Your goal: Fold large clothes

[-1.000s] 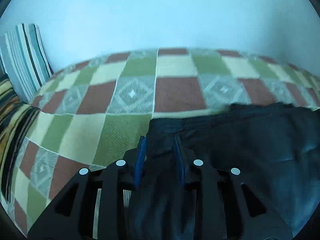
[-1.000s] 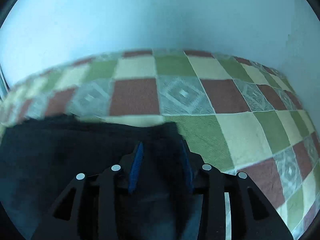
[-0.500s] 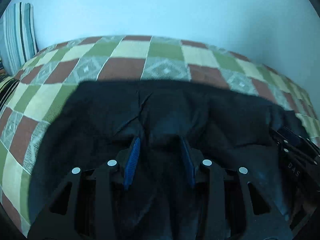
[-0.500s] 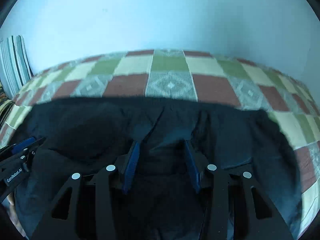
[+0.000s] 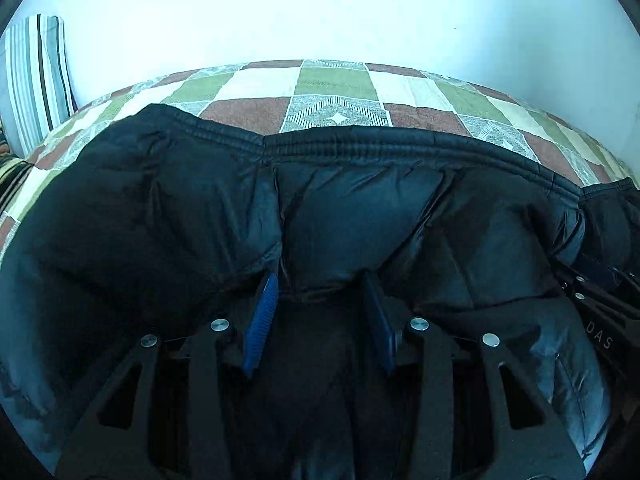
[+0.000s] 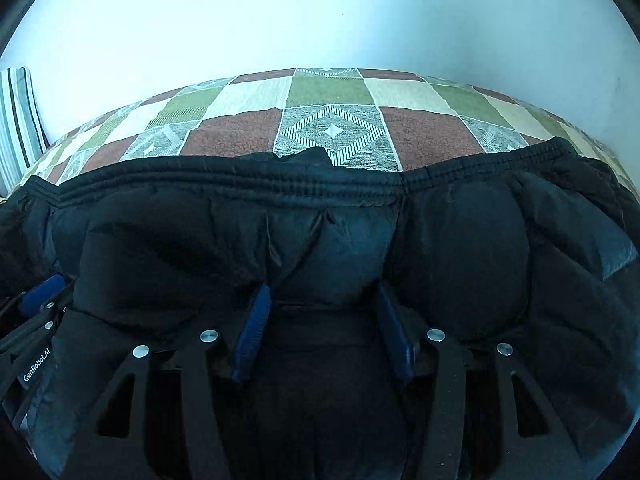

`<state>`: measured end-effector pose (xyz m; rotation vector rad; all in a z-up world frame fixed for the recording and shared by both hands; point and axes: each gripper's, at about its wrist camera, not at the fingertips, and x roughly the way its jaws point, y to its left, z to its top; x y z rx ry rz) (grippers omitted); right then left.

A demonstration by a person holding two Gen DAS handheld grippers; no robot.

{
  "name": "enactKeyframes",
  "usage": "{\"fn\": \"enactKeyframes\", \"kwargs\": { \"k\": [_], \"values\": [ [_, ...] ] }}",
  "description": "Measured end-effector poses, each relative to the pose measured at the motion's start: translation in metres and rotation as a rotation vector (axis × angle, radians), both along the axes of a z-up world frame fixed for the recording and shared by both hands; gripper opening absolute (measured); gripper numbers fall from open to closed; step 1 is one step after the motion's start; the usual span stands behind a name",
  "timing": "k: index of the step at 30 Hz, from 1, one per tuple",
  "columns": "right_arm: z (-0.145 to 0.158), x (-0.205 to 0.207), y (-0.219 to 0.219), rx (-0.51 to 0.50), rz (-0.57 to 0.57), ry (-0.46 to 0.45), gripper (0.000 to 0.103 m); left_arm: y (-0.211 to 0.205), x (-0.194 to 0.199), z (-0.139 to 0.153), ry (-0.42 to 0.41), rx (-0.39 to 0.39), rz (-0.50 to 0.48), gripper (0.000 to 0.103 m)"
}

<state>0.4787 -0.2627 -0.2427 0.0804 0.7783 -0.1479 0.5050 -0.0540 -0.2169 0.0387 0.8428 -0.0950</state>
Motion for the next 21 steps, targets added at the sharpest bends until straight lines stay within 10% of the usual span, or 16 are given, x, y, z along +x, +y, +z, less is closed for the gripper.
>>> {"fn": "enactKeyframes", "kwargs": {
  "k": [16,21],
  "values": [
    [0.011,0.000,0.004,-0.047,-0.014,0.003,0.057,-0.008,0.004,0.004,0.011,0.045,0.000,0.046],
    [0.040,-0.033,-0.011,0.021,-0.035,-0.055,0.074,0.015,-0.015,0.030,0.056,-0.060,-0.047,0.074]
  ]
}}
